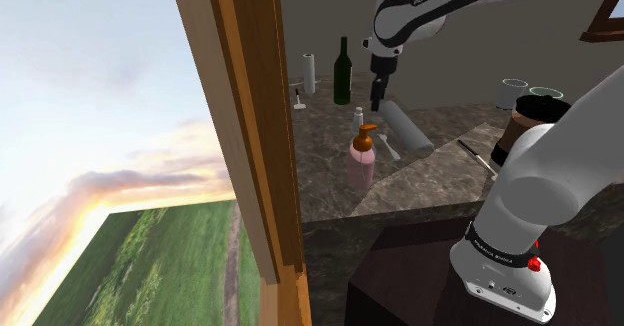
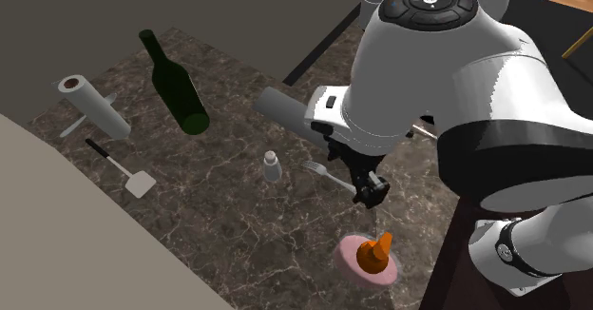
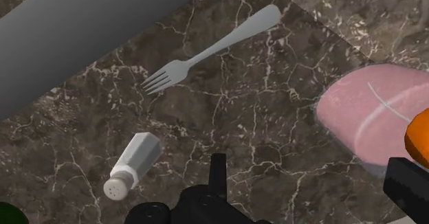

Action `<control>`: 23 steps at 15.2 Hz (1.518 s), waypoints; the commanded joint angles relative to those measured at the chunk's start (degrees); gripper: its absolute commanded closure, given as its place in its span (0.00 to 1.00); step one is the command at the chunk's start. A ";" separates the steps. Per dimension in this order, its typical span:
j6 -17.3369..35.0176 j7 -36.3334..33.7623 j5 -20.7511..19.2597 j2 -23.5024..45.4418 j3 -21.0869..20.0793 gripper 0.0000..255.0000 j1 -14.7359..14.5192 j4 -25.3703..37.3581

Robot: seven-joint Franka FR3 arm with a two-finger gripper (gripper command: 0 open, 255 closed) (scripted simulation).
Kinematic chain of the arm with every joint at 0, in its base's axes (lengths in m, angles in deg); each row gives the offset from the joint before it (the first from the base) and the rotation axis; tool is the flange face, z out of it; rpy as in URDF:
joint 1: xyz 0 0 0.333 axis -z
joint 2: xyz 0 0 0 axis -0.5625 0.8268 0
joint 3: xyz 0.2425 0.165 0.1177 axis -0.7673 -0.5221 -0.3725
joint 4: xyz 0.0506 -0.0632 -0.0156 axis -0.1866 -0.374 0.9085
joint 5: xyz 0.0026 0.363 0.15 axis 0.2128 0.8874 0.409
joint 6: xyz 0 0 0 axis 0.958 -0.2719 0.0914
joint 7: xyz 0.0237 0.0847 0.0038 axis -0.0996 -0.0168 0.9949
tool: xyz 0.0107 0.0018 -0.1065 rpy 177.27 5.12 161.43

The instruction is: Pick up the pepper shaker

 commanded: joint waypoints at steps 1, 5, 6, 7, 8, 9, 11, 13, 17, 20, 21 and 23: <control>3.13 2.83 0.91 3.80 1.60 0.00 -0.25 1.74; 8.74 9.51 4.53 12.08 4.74 0.00 -0.65 6.03; 9.93 11.34 5.81 14.25 5.37 0.00 -0.66 7.32; 11.03 13.24 7.23 16.44 5.89 0.00 -0.61 8.69; 12.02 15.17 8.76 18.67 6.31 0.00 -0.48 10.15; 12.90 17.14 10.40 20.91 6.66 0.00 -0.29 11.70; 14.32 21.09 13.88 25.43 6.97 0.00 0.40 15.07; 15.29 24.90 17.38 29.95 6.73 0.00 1.58 18.80; 16.52 28.75 21.09 34.98 5.80 0.00 3.40 22.78; 18.40 29.58 22.17 36.33 5.37 0.00 3.71 22.09; 19.02 29.87 22.55 36.79 5.21 0.00 3.82 21.88; 20.59 30.64 23.55 38.03 4.77 0.00 4.13 21.42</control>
